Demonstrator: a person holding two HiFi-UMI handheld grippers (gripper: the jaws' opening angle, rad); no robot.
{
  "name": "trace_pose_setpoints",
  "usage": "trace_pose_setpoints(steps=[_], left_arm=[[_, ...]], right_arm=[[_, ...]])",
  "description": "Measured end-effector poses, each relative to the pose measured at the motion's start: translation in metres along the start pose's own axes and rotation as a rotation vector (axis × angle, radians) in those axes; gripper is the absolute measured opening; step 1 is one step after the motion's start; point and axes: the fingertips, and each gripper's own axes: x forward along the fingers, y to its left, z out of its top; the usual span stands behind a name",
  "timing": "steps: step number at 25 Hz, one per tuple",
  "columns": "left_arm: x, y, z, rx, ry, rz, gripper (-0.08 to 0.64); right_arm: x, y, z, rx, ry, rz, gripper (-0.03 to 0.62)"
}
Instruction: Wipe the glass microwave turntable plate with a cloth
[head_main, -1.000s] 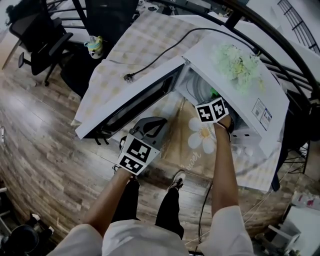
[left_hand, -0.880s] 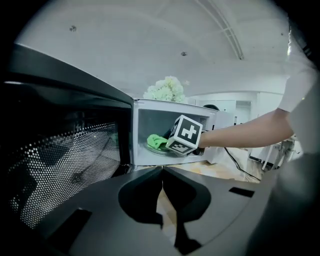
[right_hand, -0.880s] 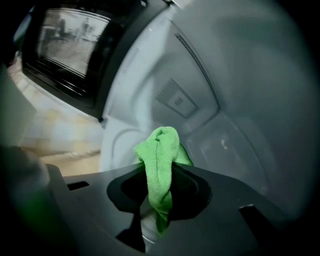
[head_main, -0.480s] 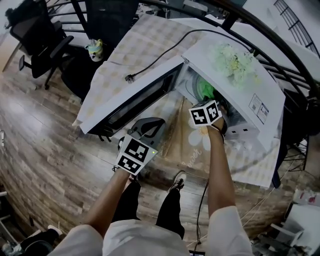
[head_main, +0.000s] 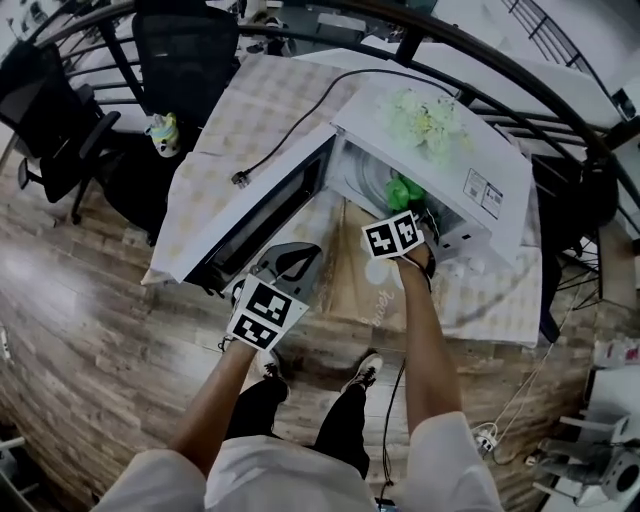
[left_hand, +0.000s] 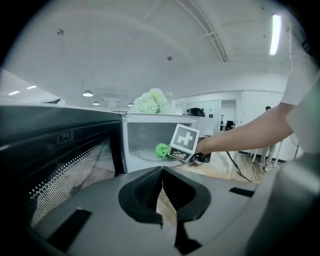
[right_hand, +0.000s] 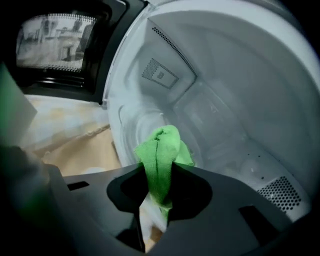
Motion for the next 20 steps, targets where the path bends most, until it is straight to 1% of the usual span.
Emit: trace_pose_setpoints(steps=[2, 5, 7, 9, 10, 11, 13, 15, 17, 18, 20], left_arm=[[-0.010, 0.004, 0.009, 0.002, -0.005, 0.000, 0.018], [-0.026, 0.007, 0.019, -0.024, -0.005, 0.015, 0.018], [-0.036, 0.003, 0.027, -0.037, -0.005, 0.023, 0.018], [-0.044, -0.003, 0.039, -0.037, -0.012, 0.033, 0.018], [-0.048, -0.006, 0.046, -0.035, -0.017, 0.040, 0.018], [-0.052, -0.011, 0.054, -0.035, -0.024, 0.048, 0.018], [-0.059, -0.019, 0.070, -0.037, -0.042, 0.067, 0.018], [-0.067, -0.025, 0.087, -0.036, -0.067, 0.086, 0.018], [-0.074, -0.030, 0.106, -0.028, -0.096, 0.106, 0.018], [-0.077, -0.032, 0.115, -0.022, -0.110, 0.114, 0.018], [-0.082, -0.036, 0.131, -0.009, -0.136, 0.125, 0.018]], right_arm=[[-0.012, 0.011, 0.003, 0.001, -0.010, 0.034, 0.098], [-0.034, 0.042, 0.010, -0.088, -0.041, 0.097, 0.103], [-0.052, 0.061, 0.009, -0.131, -0.046, 0.147, 0.101], [-0.074, 0.069, 0.005, -0.134, -0.056, 0.176, 0.101], [-0.087, 0.069, 0.002, -0.118, -0.068, 0.181, 0.101], [-0.102, 0.067, -0.004, -0.088, -0.084, 0.184, 0.101], [-0.132, 0.060, -0.020, 0.019, -0.115, 0.203, 0.103], [-0.160, 0.049, -0.038, 0.165, -0.146, 0.249, 0.103], [-0.192, 0.031, -0.046, 0.302, -0.203, 0.301, 0.103], [-0.209, 0.017, -0.047, 0.351, -0.242, 0.315, 0.103], [-0.241, -0.013, -0.044, 0.401, -0.329, 0.313, 0.101]])
